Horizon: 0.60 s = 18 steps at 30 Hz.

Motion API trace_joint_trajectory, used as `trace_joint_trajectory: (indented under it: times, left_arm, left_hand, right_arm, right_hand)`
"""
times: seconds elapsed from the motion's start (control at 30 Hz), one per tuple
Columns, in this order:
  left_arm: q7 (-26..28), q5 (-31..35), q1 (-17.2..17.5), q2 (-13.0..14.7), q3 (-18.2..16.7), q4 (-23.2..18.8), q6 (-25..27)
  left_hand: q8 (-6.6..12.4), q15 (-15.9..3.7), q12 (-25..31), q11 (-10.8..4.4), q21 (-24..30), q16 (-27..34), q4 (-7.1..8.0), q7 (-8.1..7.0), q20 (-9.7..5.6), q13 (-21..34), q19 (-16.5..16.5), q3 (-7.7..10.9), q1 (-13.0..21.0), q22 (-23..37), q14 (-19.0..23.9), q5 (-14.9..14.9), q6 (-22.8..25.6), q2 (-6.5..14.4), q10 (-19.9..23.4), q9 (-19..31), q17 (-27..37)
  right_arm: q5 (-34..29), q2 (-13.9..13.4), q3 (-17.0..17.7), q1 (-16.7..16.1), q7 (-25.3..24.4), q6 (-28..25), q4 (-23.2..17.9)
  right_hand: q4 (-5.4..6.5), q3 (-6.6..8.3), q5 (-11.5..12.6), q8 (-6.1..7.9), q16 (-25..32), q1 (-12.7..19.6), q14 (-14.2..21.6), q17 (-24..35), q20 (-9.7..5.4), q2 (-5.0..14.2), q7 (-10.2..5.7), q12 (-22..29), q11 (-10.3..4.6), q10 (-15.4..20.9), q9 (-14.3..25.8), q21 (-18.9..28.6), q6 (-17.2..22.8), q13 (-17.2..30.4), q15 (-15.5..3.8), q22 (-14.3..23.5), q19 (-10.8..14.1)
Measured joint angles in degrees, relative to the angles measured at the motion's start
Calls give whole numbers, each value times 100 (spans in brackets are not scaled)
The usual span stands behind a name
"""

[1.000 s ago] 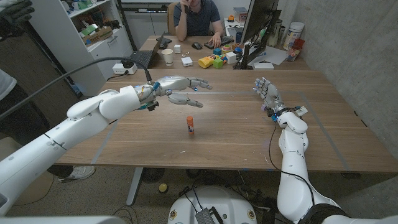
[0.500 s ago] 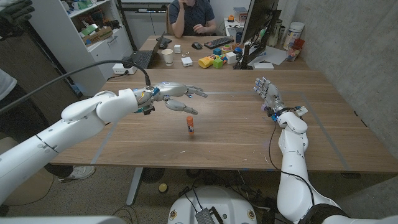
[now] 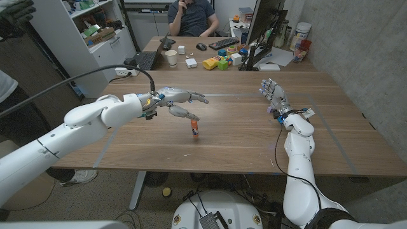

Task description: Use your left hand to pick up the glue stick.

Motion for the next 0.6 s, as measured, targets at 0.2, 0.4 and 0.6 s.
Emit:
trace_joint_trajectory:
  times: [0.2,0.4,0.6]
  left_arm:
    - [-179,213,-136,-40,202,57,96]
    - [-272,303,-232,-68,331,85,126]
    - [-314,344,-331,-85,455,91,132]
  left_hand:
    - [0,0,0,0,0,0,-23,0,0,30,0,-23,0,0,0,21,0,0,0,0,0]
    - [0,28,0,0,0,0,0,0,30,30,31,-46,46,0,29,21,1,-1,0,0,0]
    - [0,28,0,31,0,0,-18,0,30,30,30,-64,86,0,29,43,1,40,-31,0,0]
  right_arm:
    - [0,-10,-2,12,-9,3,25]
    - [-2,-19,-2,27,-14,17,60]
    - [-2,-25,-1,38,-20,47,79]
  right_hand:
    - [0,0,0,0,0,-22,0,0,0,-22,0,0,0,0,0,0,0,0,0,0,0]
    - [0,0,0,0,0,-22,0,0,0,-22,0,0,0,0,0,0,0,0,0,0,0]
    - [0,0,22,0,0,-22,0,0,0,-22,0,0,0,0,0,0,0,0,0,0,0]
